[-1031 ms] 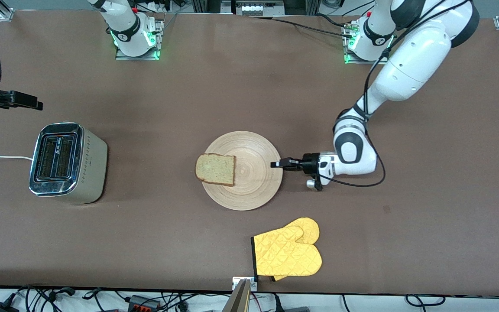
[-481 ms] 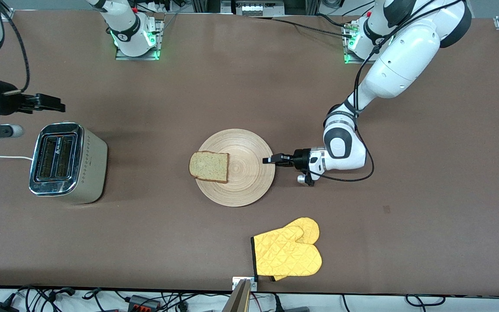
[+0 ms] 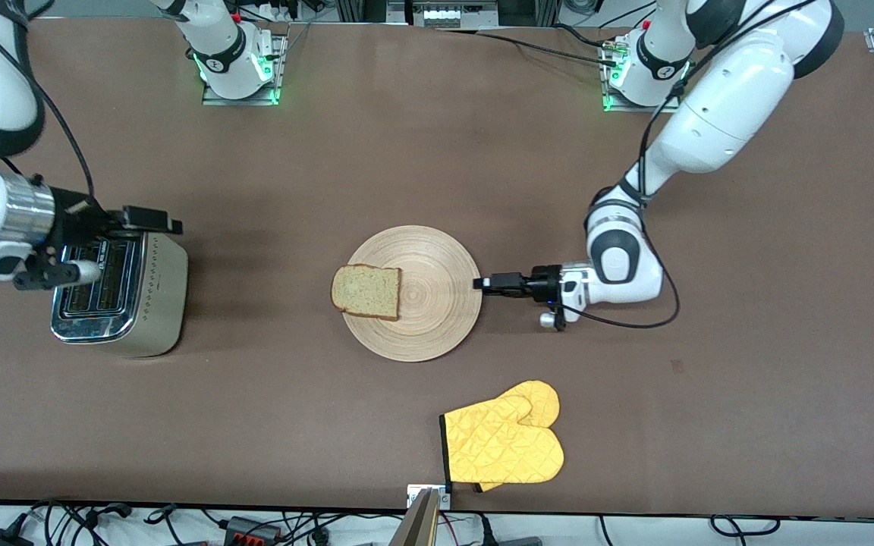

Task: Move plate and put bread in toaster
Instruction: 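Release the plate with the left gripper while the right gripper reaches the bread, then grasp the bread slice with the right gripper while the left gripper withdraws, then lift the bread with the right gripper and carry it above the toaster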

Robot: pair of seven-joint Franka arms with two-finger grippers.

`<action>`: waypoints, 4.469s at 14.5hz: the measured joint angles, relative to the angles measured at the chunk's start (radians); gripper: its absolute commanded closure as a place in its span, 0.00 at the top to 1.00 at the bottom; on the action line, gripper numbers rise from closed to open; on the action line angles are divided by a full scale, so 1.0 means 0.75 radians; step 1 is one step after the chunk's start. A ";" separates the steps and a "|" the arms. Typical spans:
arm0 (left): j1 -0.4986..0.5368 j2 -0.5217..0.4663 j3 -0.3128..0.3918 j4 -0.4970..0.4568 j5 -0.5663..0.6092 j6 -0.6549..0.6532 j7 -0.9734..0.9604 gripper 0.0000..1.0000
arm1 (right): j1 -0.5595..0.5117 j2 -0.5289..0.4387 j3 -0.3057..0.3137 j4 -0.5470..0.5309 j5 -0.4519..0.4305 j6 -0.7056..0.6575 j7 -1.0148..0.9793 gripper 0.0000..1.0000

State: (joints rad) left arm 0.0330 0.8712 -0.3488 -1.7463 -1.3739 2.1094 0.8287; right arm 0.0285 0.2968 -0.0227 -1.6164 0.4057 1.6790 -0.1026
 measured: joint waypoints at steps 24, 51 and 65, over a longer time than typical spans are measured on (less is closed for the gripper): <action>0.095 -0.403 -0.031 0.283 2.303 -0.602 -1.221 1.00 | 0.421 0.192 0.006 -0.528 0.721 1.161 -0.335 1.00; -0.090 -1.244 0.447 0.005 1.865 -0.611 -1.070 1.00 | 0.426 0.300 0.049 -0.480 0.996 1.124 -0.363 0.42; -0.083 -1.241 0.449 0.005 1.865 -0.646 -1.120 1.00 | 0.426 0.314 0.049 -0.474 0.998 1.123 -0.404 0.00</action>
State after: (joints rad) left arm -0.0290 -0.0594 -0.0124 -1.7422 0.0246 1.6246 -0.0114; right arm 0.3479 0.5319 0.0138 -1.9716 1.1543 2.5211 -0.4055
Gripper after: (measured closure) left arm 0.000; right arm 0.921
